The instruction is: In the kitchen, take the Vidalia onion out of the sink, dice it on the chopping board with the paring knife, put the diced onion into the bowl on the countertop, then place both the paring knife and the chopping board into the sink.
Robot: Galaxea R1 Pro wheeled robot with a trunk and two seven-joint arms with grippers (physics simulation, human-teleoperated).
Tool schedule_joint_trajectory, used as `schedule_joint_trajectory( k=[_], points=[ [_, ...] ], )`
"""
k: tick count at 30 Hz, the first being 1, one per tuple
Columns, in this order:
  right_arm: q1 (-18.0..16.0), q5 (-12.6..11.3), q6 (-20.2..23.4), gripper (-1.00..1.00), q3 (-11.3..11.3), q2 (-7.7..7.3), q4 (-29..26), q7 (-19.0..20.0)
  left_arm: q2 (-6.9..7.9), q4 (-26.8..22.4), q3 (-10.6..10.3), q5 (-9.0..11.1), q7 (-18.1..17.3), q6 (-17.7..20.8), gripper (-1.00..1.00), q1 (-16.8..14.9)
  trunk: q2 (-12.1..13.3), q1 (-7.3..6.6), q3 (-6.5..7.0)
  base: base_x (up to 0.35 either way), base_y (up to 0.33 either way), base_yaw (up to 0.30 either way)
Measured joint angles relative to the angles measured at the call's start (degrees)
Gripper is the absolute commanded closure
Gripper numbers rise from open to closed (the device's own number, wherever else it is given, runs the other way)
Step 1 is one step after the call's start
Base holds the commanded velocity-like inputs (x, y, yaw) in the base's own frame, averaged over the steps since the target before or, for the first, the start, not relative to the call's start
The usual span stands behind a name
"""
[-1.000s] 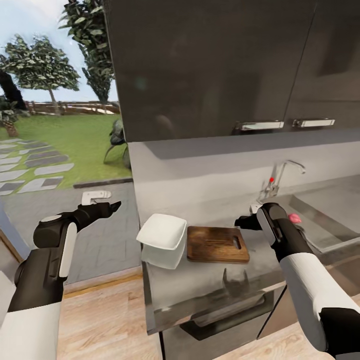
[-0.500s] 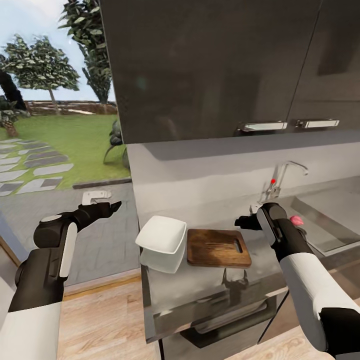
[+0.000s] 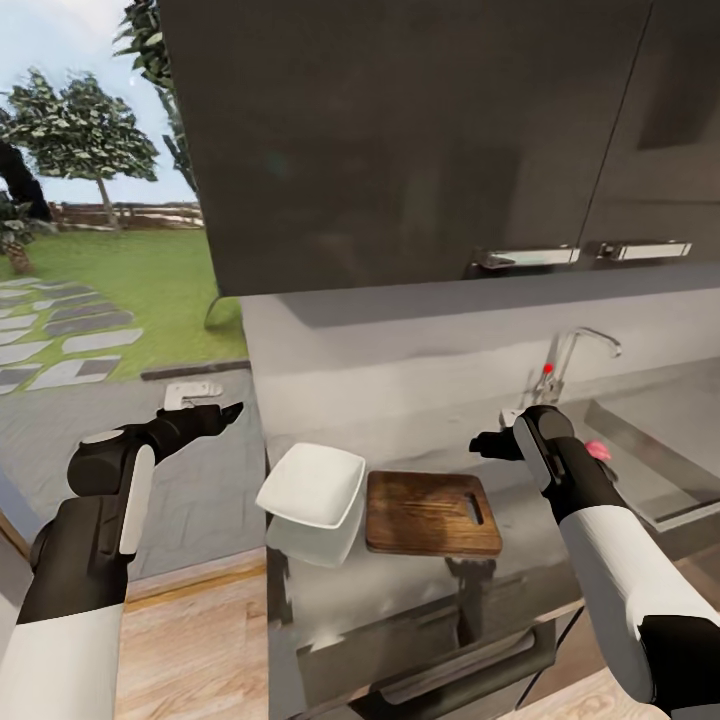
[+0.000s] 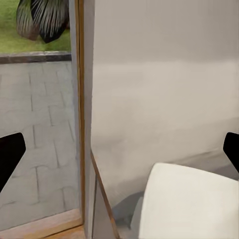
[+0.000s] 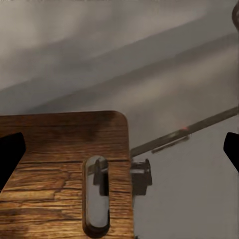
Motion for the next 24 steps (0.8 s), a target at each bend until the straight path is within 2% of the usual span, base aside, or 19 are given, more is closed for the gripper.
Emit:
schedule_joint_trajectory(
  k=[24],
  points=[
    [0.0, 0.1, 0.0, -1.0, 0.2, 0.0, 0.0, -0.1, -0.04, 0.0, 0.0, 0.0, 0.0, 0.0, -1.0, 0.0, 0.0, 0.01, 0.0, 0.007, -0.004, 0.0]
  ],
)
